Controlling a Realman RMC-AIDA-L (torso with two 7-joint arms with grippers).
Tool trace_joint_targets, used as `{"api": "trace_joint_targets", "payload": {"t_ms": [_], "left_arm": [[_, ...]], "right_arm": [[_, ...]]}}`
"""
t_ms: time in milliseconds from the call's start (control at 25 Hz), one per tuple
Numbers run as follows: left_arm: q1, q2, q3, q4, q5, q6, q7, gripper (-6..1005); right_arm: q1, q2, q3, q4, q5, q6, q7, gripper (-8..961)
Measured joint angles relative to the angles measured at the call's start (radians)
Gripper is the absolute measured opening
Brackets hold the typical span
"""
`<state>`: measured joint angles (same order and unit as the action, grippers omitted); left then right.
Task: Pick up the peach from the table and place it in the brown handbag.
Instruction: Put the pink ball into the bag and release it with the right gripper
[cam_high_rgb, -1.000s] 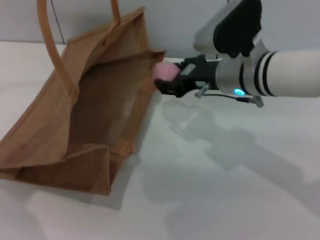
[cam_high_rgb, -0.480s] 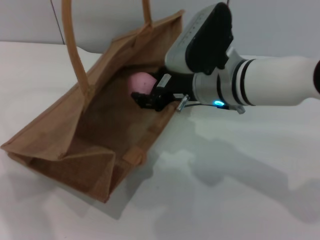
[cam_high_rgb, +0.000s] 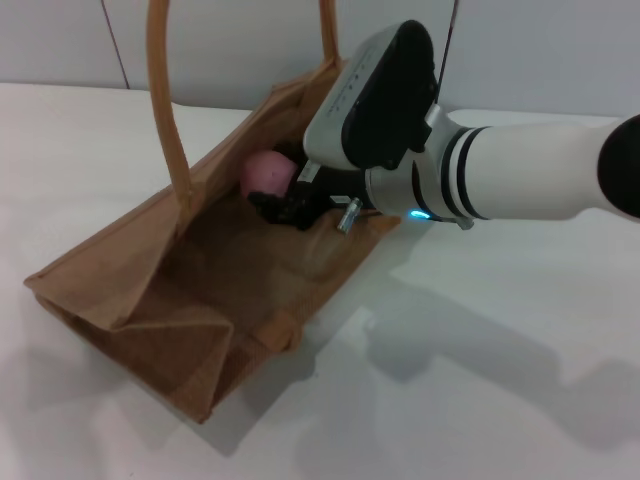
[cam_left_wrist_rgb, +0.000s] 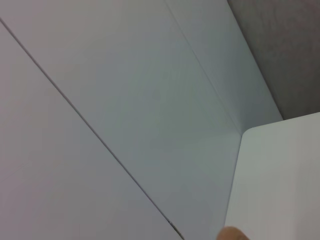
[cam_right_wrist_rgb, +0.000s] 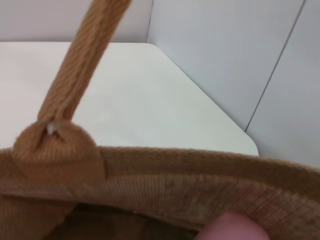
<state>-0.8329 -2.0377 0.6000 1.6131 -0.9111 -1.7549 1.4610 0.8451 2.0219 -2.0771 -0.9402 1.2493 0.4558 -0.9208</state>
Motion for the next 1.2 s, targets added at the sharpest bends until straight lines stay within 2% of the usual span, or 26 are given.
{"api": "trace_joint_targets", "payload": {"t_ms": [360,560,880,1080,1200], "left_arm": [[-0.013,-0.001,0.002,0.021,-0.004,0.001,-0.008,122],[-0.02,-0.001,0.003,0.024,-0.006,0.002,-0.011,122],[-0.021,-0.001,0.003,0.019,-0.006,0.008,-0.015,122],[-0.008,0.0,-0.001,0.017,-0.006,0.014,-0.018,122],[0.006,0.002,-0.015,0.017,-0.005,0.019,-0.017,122]], "right_arm": [[0.075,0.01,-0.107,0.103,0.07,-0.09,-0.061,579],[0.082,0.011,-0.118,0.134,0.145,-0.14,-0.067,578],[0.092,0.011,-0.126,0.141,0.152,-0.172,-0.064,744],[0.086,0.007,-0.122,0.135,0.153,-0.165,-0.062,880],[0.084,0.005,-0.115,0.132,0.153,-0.149,-0.061,880]]}}
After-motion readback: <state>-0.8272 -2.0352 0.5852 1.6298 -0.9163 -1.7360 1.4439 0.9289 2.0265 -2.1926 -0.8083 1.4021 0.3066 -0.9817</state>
